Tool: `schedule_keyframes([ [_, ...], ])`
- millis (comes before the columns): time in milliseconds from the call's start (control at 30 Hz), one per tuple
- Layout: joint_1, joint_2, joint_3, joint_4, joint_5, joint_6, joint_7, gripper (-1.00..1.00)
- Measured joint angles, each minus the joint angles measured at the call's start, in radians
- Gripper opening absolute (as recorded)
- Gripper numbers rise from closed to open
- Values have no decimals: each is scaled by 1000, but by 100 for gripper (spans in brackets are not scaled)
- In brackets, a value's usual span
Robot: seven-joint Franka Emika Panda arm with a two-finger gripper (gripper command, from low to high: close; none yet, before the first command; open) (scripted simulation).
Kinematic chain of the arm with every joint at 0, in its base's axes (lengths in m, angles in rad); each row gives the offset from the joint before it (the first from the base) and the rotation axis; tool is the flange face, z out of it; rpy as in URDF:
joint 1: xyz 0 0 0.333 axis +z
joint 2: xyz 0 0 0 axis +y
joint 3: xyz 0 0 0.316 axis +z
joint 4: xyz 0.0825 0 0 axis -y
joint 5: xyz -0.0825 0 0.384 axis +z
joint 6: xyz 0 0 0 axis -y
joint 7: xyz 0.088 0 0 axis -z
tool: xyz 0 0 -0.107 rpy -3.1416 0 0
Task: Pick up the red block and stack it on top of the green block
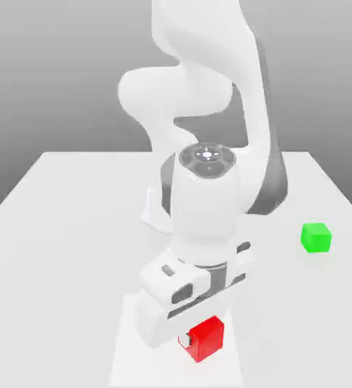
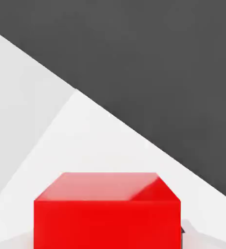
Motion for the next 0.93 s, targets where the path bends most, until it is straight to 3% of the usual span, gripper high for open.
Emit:
schedule_keyframes([
  [333, 420, -211, 249, -172, 114, -36, 183, -100],
  [567, 625, -360, 447, -296, 149, -53, 350, -100],
  [700, 629, -287, 501, -314, 82, 38, 431, -100],
  [833, 601, -141, 483, -312, -97, 172, 558, -100],
  [867, 605, -116, 469, -311, -135, 193, 585, 100],
  [933, 605, -116, 469, -311, -135, 193, 585, 100],
])
